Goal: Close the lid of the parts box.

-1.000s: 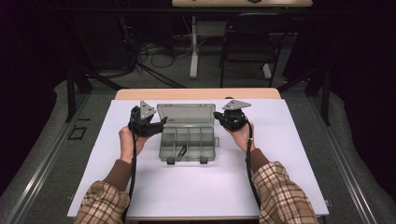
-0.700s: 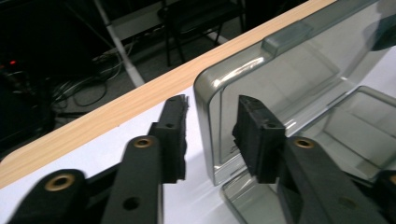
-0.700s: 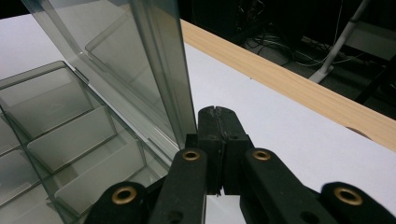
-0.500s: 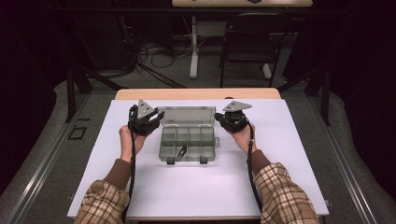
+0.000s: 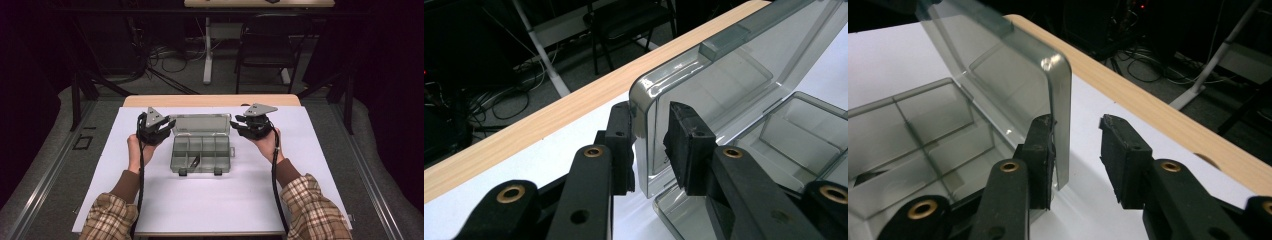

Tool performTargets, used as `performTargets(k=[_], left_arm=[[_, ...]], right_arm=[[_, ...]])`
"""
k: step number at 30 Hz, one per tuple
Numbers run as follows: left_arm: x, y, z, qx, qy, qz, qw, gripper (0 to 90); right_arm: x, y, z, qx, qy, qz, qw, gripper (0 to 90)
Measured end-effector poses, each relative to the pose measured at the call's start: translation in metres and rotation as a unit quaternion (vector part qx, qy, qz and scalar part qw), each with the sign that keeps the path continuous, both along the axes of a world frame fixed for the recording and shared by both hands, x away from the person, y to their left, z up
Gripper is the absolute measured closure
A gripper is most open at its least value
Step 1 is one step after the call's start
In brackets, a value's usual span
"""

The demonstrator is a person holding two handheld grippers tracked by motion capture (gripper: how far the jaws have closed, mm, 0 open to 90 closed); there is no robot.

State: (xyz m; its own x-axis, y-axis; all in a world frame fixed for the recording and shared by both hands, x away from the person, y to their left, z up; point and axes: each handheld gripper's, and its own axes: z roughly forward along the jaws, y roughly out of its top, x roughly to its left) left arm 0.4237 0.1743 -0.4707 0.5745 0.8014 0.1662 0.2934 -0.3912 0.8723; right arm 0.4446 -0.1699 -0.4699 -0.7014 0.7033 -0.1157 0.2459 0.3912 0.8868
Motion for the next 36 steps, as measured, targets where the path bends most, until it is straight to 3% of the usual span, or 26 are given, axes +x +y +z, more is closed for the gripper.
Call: performTargets(k=[5, 10, 36], left_arm=[[-0.001, 0.000, 0.000, 0.001, 0.002, -0.002, 1.0000, 72.5], [-0.002, 0.002, 0.001, -0.004, 0.007, -0.007, 0.9999, 73.0], [-0.019, 0.004, -0.001, 0.022, 0.013, -0.021, 0.9995, 72.8]], right_arm=[[0.005, 0.009, 0.005, -0.003, 0.006, -0.002, 1.0000, 70.8], [0.000, 0.013, 0.004, -0.003, 0.008, 0.002, 1.0000, 78.3], [-0.028, 0.018, -0.004, -0.028, -0.020, -0.002, 0.9994, 78.0]])
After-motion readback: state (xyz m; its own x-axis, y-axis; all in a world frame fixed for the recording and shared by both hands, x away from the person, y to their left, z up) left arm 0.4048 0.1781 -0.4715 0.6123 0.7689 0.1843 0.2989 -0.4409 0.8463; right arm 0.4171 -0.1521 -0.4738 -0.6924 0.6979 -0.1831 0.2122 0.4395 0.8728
